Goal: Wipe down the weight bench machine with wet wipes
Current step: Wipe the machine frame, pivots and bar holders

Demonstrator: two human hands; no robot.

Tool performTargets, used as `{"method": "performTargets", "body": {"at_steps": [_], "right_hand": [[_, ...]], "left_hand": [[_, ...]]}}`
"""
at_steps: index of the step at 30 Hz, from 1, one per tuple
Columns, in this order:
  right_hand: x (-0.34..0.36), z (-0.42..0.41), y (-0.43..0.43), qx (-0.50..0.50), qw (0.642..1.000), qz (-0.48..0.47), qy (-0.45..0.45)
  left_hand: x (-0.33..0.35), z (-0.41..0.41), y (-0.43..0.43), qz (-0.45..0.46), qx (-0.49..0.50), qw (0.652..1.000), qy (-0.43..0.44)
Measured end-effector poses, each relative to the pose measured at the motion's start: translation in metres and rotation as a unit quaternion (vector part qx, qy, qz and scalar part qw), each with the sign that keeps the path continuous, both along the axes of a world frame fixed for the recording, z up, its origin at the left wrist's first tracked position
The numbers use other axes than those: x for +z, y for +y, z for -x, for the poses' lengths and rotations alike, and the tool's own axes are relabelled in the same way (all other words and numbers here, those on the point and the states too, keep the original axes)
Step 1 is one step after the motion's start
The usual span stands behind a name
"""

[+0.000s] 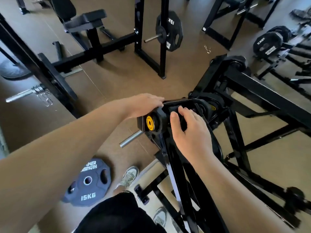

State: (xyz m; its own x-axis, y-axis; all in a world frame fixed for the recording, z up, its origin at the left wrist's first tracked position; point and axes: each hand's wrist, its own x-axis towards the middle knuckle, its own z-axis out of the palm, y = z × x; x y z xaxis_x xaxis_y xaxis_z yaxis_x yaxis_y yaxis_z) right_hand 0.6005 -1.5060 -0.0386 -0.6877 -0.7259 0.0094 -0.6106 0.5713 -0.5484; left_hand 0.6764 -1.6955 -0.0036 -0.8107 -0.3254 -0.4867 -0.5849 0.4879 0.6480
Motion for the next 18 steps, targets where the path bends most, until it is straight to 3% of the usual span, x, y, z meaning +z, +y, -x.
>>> {"method": "performTargets", "body": {"at_steps": [5,8,15,18], "right_hand": [[-0.004,0.029,-0.028,-0.130,0.984,0.091,0.078],[-0.013,0.034,-0.043,-0.180,0.974,0.056,0.123],[-0.005,0.033,-0.046,-0.287,0.958,0.000,0.009],[-0.004,0.037,-0.046,-0.306,0.951,0.007,-0.038]], "left_hand": [[-0.024,0.022,-0.032,-0.117,-0.107,0.987,-0.029],[-0.032,0.040,-0.038,-0.143,-0.168,0.975,-0.032],[-0.037,0.112,-0.012,-0.088,-0.271,0.958,0.021],[-0.041,0.119,-0.010,-0.108,-0.283,0.952,0.048]]}}
